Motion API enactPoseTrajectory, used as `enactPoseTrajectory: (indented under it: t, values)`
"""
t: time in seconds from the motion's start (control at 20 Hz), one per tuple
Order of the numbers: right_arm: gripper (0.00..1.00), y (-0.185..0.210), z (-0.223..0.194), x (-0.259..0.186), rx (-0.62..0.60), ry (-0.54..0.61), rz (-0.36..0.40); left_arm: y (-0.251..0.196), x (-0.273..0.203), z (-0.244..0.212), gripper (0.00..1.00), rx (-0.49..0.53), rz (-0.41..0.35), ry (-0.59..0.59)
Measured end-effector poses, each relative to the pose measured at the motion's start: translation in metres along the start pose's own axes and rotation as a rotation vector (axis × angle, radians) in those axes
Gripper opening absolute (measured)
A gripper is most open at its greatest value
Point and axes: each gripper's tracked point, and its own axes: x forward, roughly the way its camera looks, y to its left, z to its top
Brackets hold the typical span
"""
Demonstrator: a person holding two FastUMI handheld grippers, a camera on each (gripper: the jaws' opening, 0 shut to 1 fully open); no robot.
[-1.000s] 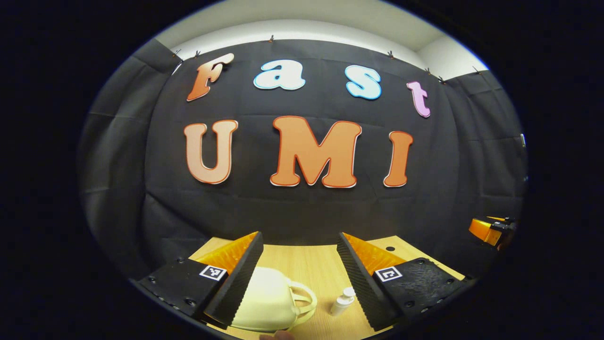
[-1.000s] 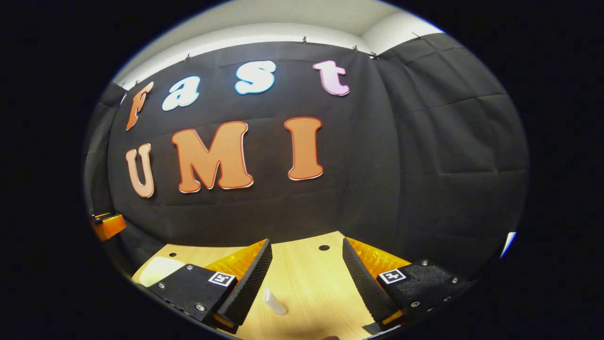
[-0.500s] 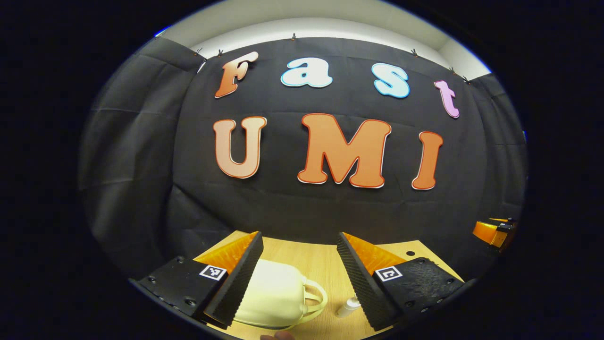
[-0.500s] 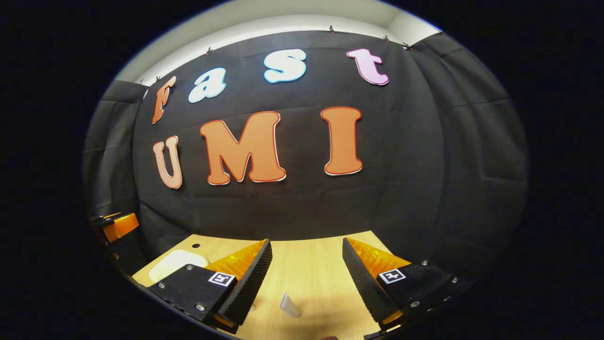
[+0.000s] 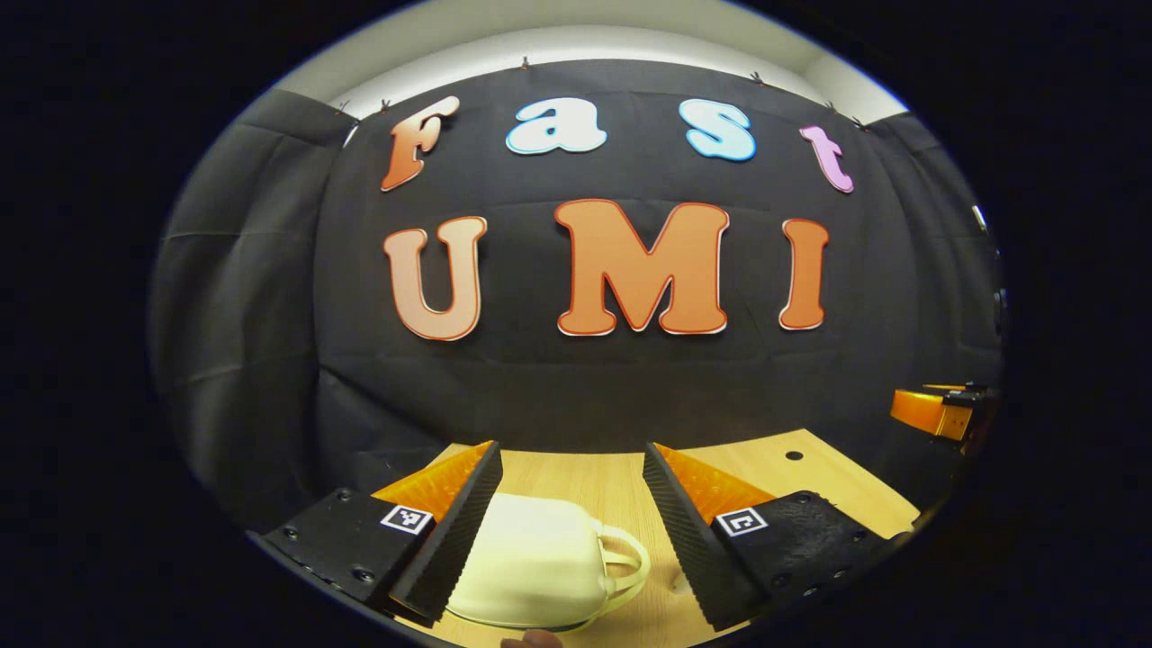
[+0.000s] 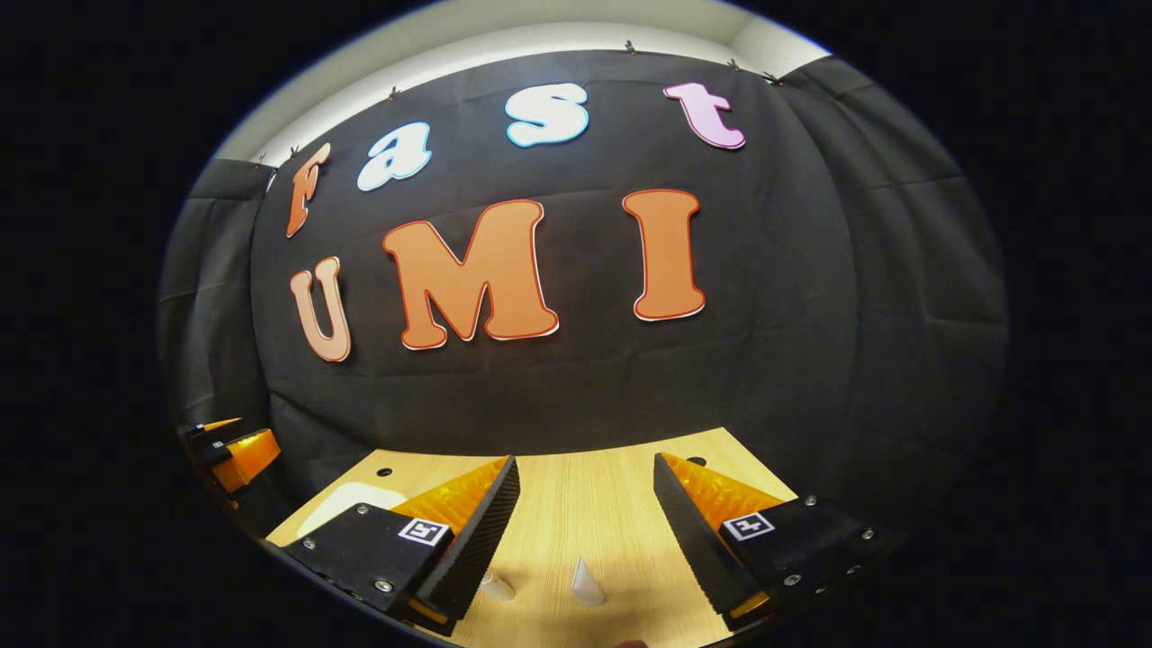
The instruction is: First open the suitcase, pack the skin care products into it, and then close the suitcase.
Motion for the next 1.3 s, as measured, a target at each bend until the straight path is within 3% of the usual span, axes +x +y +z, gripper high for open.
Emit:
enactPoseTrajectory:
  t: [0.35, 0.75, 1.0, 1.3]
  values:
    - [0.95, -0.007, -0.022, -0.004, 0.004, 0.054, -0.042, -0.005, 0.002, -0.036, 0.99, 0.391, 0.032, -0.002]
    - [0.95, -0.051, -0.050, -0.008, 0.019, 0.123, -0.125, -0.058, 0.012, -0.142, 0.99, 0.766, -0.101, 0.135]
    - [0.95, -0.087, -0.065, -0.016, 0.045, 0.163, -0.189, -0.089, 0.014, -0.200, 0.99, 0.916, -0.225, 0.240]
    - [0.95, -0.122, -0.083, -0.021, 0.063, 0.204, -0.263, -0.091, 0.039, -0.235, 0.98, 1.046, -0.222, 0.310]
